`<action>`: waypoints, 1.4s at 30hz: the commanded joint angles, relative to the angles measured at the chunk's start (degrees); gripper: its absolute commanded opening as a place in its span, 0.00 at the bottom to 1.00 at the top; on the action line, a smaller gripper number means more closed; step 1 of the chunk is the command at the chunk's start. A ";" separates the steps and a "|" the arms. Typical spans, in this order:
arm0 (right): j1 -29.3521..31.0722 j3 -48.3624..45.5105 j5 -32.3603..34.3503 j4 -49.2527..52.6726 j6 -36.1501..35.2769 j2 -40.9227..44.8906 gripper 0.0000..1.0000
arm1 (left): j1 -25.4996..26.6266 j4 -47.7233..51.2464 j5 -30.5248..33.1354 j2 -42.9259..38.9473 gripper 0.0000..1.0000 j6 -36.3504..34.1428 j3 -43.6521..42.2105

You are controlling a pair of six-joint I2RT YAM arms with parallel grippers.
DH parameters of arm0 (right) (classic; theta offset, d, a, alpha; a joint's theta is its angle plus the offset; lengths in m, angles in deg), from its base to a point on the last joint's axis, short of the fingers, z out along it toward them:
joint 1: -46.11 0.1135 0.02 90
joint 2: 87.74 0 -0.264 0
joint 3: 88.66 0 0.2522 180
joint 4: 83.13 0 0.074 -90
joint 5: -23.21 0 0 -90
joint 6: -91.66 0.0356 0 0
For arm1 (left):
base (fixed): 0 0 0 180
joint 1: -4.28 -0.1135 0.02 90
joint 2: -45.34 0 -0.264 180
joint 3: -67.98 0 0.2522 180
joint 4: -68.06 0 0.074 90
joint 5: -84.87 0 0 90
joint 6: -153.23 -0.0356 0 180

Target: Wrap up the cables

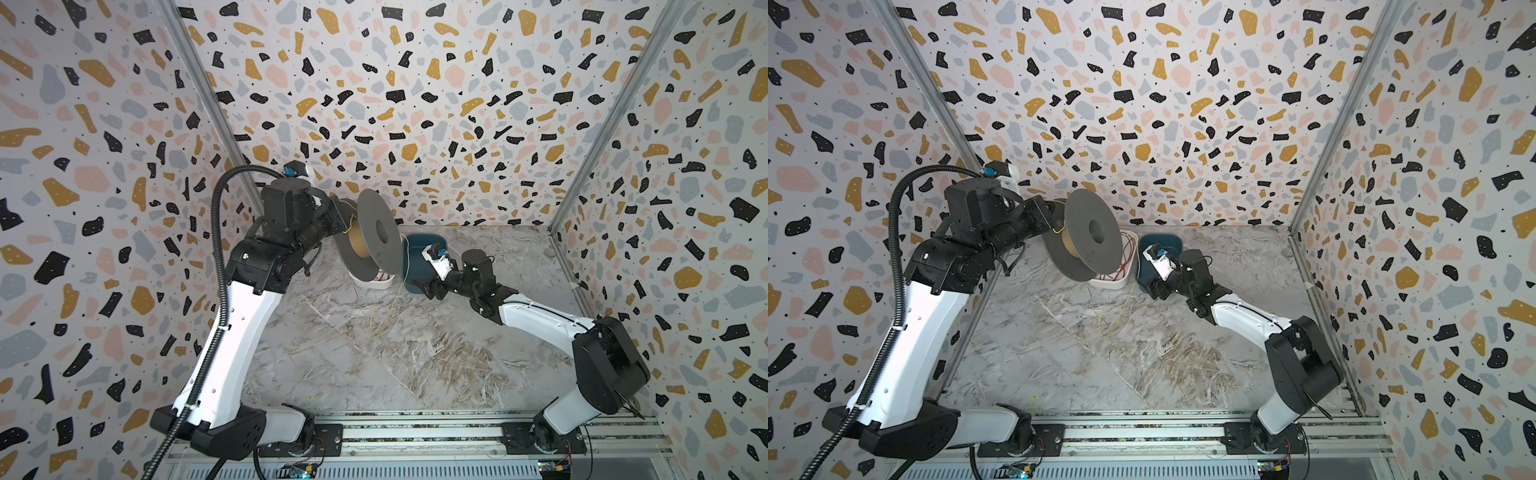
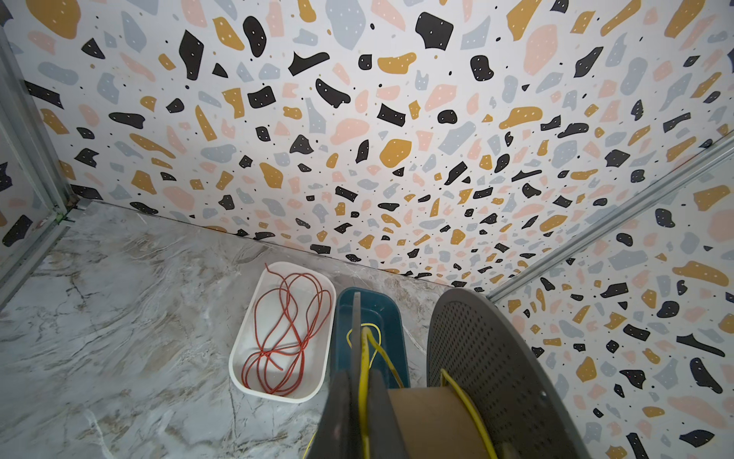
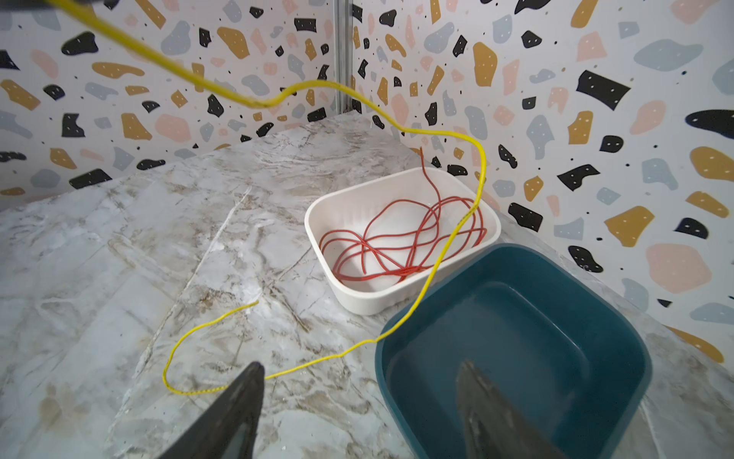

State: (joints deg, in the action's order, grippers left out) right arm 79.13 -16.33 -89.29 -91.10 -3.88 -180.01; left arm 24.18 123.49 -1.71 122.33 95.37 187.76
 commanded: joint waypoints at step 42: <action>-2.42 17.52 -10.53 -11.05 14.94 -20.08 0.00 | -0.19 -7.98 -1.85 -1.93 0.00 2.65 -0.19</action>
State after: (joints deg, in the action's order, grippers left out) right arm 76.31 -0.46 -99.61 -101.05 10.94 -200.45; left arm 24.18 123.18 -3.11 121.65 96.62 187.54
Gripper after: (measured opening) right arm 0.045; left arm 0.061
